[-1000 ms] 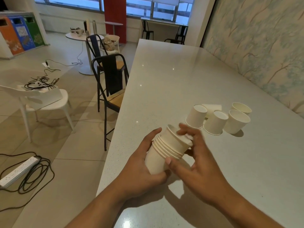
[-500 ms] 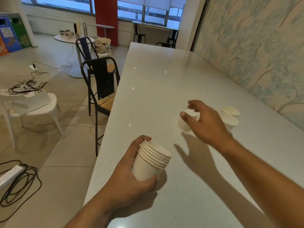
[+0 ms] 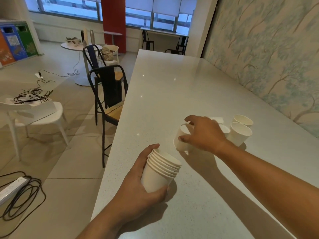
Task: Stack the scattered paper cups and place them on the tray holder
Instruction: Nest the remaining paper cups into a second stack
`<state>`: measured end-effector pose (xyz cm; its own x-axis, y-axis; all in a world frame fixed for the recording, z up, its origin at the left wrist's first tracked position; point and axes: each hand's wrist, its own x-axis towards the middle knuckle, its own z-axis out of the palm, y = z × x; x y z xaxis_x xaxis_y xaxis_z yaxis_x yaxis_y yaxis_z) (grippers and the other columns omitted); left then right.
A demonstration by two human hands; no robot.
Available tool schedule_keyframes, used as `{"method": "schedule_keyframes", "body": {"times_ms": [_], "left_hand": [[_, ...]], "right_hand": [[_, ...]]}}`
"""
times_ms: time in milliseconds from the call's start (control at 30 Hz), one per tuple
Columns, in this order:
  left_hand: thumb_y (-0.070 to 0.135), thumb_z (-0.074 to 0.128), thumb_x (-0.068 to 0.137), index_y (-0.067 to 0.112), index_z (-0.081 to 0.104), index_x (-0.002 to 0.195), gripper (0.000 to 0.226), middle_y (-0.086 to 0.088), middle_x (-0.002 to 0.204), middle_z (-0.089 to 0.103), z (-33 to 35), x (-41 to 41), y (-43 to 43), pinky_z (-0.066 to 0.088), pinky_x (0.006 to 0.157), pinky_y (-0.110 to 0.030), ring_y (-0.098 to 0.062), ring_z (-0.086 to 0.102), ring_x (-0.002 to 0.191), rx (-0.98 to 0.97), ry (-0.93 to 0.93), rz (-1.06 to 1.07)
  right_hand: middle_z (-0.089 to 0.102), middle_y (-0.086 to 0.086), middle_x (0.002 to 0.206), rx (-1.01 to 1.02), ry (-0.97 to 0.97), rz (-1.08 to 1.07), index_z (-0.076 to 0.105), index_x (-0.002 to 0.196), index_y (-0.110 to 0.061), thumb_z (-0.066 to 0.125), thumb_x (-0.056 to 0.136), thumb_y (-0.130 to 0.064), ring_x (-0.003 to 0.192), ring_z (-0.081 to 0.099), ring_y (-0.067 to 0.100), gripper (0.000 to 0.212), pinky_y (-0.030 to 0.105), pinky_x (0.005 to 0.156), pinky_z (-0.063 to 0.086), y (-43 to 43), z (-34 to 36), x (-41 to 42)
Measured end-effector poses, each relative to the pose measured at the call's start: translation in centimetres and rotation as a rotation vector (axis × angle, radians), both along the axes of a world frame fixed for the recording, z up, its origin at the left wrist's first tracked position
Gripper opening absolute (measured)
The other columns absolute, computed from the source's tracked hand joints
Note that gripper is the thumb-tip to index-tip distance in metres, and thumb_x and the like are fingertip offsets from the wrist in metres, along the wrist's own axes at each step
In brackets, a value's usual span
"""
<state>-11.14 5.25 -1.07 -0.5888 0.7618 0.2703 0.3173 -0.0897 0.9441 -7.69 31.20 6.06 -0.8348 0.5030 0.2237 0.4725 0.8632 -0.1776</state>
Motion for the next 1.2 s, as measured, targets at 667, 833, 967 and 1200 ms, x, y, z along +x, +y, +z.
{"method": "schedule_keyframes", "body": {"times_ms": [667, 833, 967, 1200], "left_hand": [[0.034, 0.082, 0.074, 0.064, 0.025, 0.143, 0.095, 0.044, 0.127, 0.044, -0.1, -0.2, 0.0, 0.052, 0.072, -0.005, 0.009, 0.054, 0.11, 0.006, 0.012, -0.035], [0.032, 0.082, 0.073, 0.065, 0.025, 0.142, 0.095, 0.042, 0.124, 0.045, -0.1, -0.1, 0.0, 0.054, 0.069, -0.008, 0.007, 0.056, 0.106, 0.009, 0.002, -0.036], [0.034, 0.082, 0.072, 0.066, 0.026, 0.141, 0.094, 0.04, 0.122, 0.047, -0.1, -0.2, 0.0, 0.054, 0.069, -0.008, 0.005, 0.057, 0.105, 0.005, 0.002, -0.031], [0.041, 0.08, 0.071, 0.066, 0.023, 0.141, 0.094, 0.043, 0.127, 0.044, -0.1, -0.1, 0.1, 0.051, 0.075, -0.004, 0.007, 0.054, 0.111, -0.01, 0.012, -0.032]], "right_hand": [[0.069, 0.001, 0.113, -1.079, 0.414, 0.252, 0.049, 0.133, -0.023, 0.081, 0.067, -0.022, 0.101, 0.07, 0.023, 0.074, 0.037, 0.078, 0.06, -2.6, 0.5, 4.6], [0.074, -0.005, 0.083, -1.08, 0.368, 0.305, 0.047, 0.124, -0.011, 0.082, 0.068, -0.016, 0.063, 0.063, 0.004, 0.066, 0.023, 0.056, 0.047, -2.2, 3.2, 5.5], [0.07, -0.002, 0.08, -1.057, 0.279, 0.358, 0.056, 0.114, -0.013, 0.083, 0.063, -0.023, 0.059, 0.057, 0.004, 0.058, 0.021, 0.056, 0.041, -2.5, 4.1, 6.1], [0.065, -0.004, 0.108, -1.053, 0.246, 0.309, 0.066, 0.112, -0.027, 0.061, 0.076, -0.031, 0.097, 0.062, 0.018, 0.037, 0.027, 0.068, 0.055, -3.5, 3.9, 5.9]]}}
